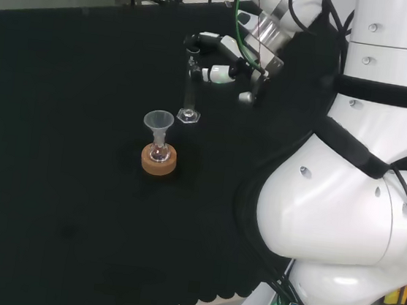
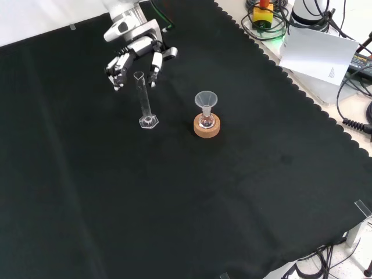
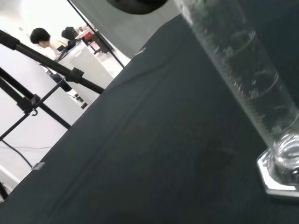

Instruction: Put the graduated cylinder back on the table.

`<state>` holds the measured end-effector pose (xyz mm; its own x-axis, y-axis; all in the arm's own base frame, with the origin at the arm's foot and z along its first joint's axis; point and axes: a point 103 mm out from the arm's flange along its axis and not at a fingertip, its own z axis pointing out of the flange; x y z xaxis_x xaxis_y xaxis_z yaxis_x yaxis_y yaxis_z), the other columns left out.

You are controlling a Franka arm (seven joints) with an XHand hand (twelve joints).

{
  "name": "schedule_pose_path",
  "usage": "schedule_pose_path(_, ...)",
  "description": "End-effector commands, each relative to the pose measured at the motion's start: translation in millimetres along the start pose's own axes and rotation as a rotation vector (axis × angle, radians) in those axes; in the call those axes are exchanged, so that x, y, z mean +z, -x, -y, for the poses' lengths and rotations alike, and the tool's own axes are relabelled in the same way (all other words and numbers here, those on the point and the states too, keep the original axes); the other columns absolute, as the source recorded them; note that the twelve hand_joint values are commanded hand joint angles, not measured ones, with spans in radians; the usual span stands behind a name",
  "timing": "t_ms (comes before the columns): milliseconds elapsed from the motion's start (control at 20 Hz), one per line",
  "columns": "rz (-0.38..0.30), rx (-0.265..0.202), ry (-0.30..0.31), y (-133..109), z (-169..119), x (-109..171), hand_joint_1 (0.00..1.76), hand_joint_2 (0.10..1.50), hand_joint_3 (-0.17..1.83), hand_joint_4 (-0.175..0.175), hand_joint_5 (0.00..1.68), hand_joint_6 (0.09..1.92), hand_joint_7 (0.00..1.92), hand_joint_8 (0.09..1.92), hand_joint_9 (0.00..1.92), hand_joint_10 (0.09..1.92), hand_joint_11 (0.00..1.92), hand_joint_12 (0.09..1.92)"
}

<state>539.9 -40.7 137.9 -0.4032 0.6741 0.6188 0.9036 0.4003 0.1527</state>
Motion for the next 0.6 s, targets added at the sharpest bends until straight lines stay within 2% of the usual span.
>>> schedule_pose_path(50, 0.074, 0.056, 0.027, -10, 23, -42, 0.90, 0.96, -0.17, -0.072, 0.33, 0.20, 0.09, 0.65, 0.56, 0.09, 0.07, 1.42)
schedule_pose_path(300, 0.143, 0.064, 0.048, -39, 45, -79, 0.88, 0.95, -0.17, -0.071, 0.32, 0.12, 0.06, 0.66, 0.52, 0.09, 0.03, 1.44)
schedule_pose_path(600, 0.245, 0.083, 0.053, -91, 74, -116, 0.87, 0.95, -0.17, -0.070, 0.31, 0.10, 0.06, 0.66, 0.52, 0.09, 0.03, 1.44)
